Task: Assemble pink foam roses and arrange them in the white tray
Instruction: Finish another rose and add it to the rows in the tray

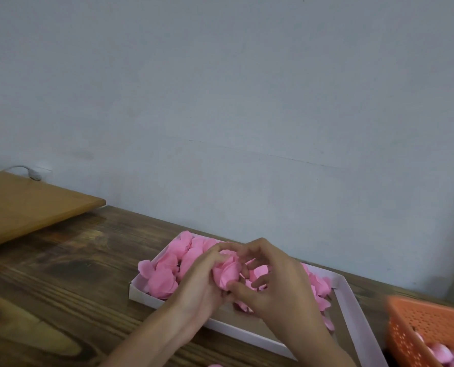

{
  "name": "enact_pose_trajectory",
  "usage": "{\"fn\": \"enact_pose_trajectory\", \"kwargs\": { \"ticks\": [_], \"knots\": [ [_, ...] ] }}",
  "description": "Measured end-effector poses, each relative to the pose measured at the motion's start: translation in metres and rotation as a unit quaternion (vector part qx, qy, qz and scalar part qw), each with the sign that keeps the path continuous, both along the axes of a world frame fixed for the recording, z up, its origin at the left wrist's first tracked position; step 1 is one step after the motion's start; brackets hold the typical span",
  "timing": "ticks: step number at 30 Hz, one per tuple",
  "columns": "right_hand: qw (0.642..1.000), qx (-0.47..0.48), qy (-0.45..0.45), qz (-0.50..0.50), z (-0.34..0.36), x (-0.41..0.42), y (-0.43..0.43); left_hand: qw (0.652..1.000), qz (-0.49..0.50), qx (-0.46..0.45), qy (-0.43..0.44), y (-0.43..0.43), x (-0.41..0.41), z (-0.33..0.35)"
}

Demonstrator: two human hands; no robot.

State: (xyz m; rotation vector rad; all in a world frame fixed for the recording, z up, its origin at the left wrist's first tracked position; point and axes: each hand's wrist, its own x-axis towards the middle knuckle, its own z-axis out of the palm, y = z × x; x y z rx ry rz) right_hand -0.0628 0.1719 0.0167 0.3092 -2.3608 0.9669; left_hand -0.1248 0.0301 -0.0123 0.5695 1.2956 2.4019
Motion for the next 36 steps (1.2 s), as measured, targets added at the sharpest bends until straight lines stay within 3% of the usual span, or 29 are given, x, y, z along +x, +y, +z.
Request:
{"fn": "enact_pose_trajectory", "kwargs": {
  "ticks": [12,19,22,28,30,32,36],
  "knots": [
    [0.996,-0.082,-0.013,-0.017,0.014,0.01,0.008,0.994,-0.062,0.075,-0.053,0.005,0.0,0.021],
    [0.989,-0.139,-0.037,-0.016,0.011,0.0,0.018,0.99,-0.092,0.107,-0.031,0.016,-0.001,0.014],
    [0.985,-0.167,-0.035,-0.027,0.004,-0.002,0.019,0.99,-0.113,0.078,0.011,0.012,-0.001,0.005],
    [0.995,-0.08,-0.042,-0.044,0.002,0.003,0.024,0.993,-0.105,0.007,0.057,0.005,-0.004,-0.003],
    [0.995,-0.076,-0.063,-0.009,0.005,0.004,0.024,0.992,-0.106,-0.002,0.066,0.004,-0.003,-0.004],
    [0.992,-0.097,-0.071,0.034,0.005,0.005,0.024,0.991,-0.114,-0.001,0.071,0.004,-0.001,-0.003],
    [0.984,-0.165,-0.062,-0.008,-0.002,0.003,0.027,0.994,-0.079,-0.032,0.068,0.012,-0.002,-0.005]
  ]
}}
